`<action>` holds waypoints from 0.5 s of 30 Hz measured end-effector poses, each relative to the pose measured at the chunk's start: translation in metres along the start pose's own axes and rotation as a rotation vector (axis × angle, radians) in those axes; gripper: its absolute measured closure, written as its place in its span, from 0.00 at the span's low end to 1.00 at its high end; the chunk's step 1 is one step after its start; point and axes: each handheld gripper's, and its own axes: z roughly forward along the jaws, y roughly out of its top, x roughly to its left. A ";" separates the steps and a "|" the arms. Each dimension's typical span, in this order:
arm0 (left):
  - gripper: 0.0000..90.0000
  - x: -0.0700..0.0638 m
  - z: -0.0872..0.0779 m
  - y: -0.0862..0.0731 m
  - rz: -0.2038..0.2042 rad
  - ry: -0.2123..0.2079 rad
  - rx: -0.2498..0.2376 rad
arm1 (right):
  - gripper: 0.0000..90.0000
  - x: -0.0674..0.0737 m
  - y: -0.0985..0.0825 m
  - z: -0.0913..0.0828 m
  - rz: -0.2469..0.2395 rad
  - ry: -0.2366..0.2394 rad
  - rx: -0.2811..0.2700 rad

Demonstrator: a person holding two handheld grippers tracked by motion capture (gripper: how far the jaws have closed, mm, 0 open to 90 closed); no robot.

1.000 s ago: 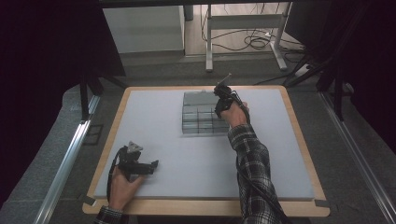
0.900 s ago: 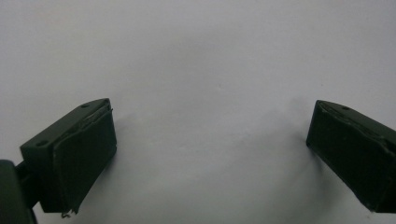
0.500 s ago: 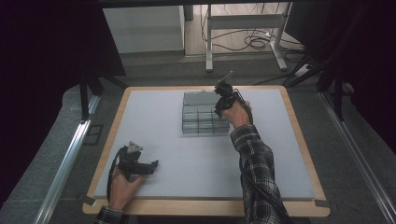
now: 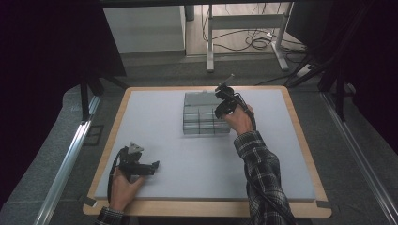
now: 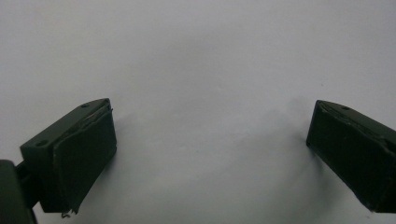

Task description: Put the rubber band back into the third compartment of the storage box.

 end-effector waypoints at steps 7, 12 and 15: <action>0.02 0.000 0.000 0.000 0.000 0.000 0.001 | 0.54 0.009 -0.010 -0.001 0.018 -0.004 -0.036; 0.02 0.000 0.000 0.000 0.000 0.000 0.001 | 0.54 0.011 -0.020 -0.002 0.026 0.016 -0.092; 0.02 0.000 0.000 0.000 0.000 0.000 0.001 | 0.54 0.014 -0.025 -0.003 0.016 0.009 -0.110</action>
